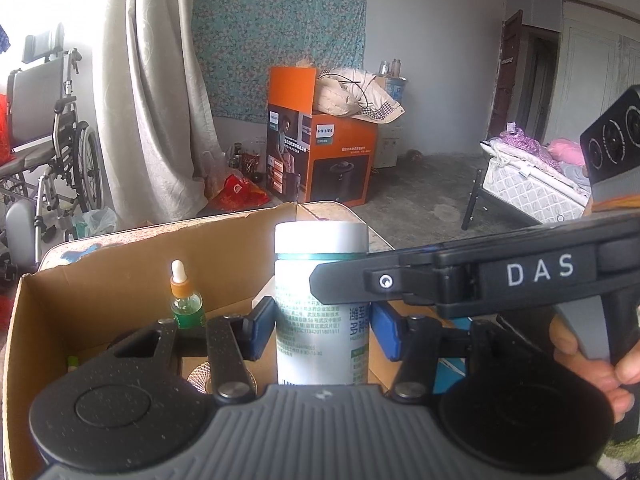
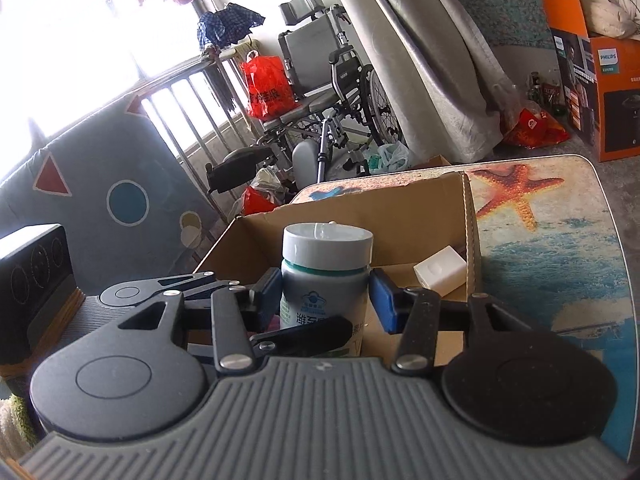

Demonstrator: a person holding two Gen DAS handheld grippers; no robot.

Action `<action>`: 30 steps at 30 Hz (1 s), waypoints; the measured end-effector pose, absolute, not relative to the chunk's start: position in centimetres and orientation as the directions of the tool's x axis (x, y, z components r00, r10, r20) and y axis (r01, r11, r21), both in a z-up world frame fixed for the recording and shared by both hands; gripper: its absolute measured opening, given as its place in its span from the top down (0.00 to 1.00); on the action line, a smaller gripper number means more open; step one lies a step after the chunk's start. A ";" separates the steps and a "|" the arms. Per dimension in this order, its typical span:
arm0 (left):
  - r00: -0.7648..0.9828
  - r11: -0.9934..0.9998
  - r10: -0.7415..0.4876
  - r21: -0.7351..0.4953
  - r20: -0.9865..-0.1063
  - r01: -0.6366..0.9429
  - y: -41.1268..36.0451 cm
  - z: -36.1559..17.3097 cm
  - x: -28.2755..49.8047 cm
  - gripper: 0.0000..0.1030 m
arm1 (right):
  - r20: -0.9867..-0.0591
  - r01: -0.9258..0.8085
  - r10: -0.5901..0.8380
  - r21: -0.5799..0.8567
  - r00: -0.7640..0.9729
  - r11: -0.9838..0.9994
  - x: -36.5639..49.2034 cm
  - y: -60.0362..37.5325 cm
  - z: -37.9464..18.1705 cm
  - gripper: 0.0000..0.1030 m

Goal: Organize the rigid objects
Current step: 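Lift the pill bottle with the right gripper over the box rim, then lower the pill bottle into the box beside the charger plug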

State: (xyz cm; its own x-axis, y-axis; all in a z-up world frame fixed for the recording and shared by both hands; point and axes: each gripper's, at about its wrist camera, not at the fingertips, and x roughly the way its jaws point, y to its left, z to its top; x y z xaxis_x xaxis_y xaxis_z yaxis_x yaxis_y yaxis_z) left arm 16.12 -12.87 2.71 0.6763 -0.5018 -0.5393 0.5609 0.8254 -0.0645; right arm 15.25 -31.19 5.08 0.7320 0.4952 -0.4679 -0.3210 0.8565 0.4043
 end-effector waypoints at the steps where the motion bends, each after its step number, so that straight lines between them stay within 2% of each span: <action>1: 0.675 0.824 -0.502 -0.063 -0.541 0.563 -13.0 2.7 16.2 0.48 | -0.468 -0.320 0.493 0.403 0.733 0.857 15.2 -31.3 5.1 0.54; 9: 0.655 0.821 -0.499 -0.066 -0.568 0.568 -14.0 2.1 17.4 0.48 | -0.476 -0.303 0.482 0.405 0.736 0.863 15.9 -32.1 4.8 0.54; 13: 0.646 0.822 -0.524 -0.130 -0.556 0.555 -13.3 2.0 17.8 0.49 | -0.464 -0.310 0.495 0.420 0.735 0.853 16.0 -32.4 5.1 0.52; 16: 0.647 0.822 -0.526 -0.134 -0.552 0.554 -13.2 1.9 17.8 0.49 | -0.458 -0.310 0.502 0.431 0.734 0.847 16.3 -32.6 5.3 0.52; 21: 0.642 0.816 -0.534 -0.137 -0.549 0.561 -13.2 2.0 17.7 0.49 | -0.466 -0.310 0.504 0.432 0.727 0.847 17.4 -32.3 5.7 0.40; 24: 0.641 0.814 -0.532 -0.125 -0.553 0.568 -13.5 2.1 17.8 0.49 | -0.483 -0.305 0.515 0.447 0.708 0.841 18.5 -32.1 5.6 0.41; 26: 0.638 0.816 -0.524 -0.118 -0.564 0.565 -13.7 1.9 18.2 0.49 | -0.502 -0.294 0.509 0.447 0.699 0.845 19.4 -32.0 5.4 0.46; 30: 0.615 0.823 -0.510 -0.134 -0.602 0.552 -13.6 1.5 19.3 0.49 | -0.530 -0.292 0.509 0.441 0.678 0.849 20.8 -31.7 4.9 0.48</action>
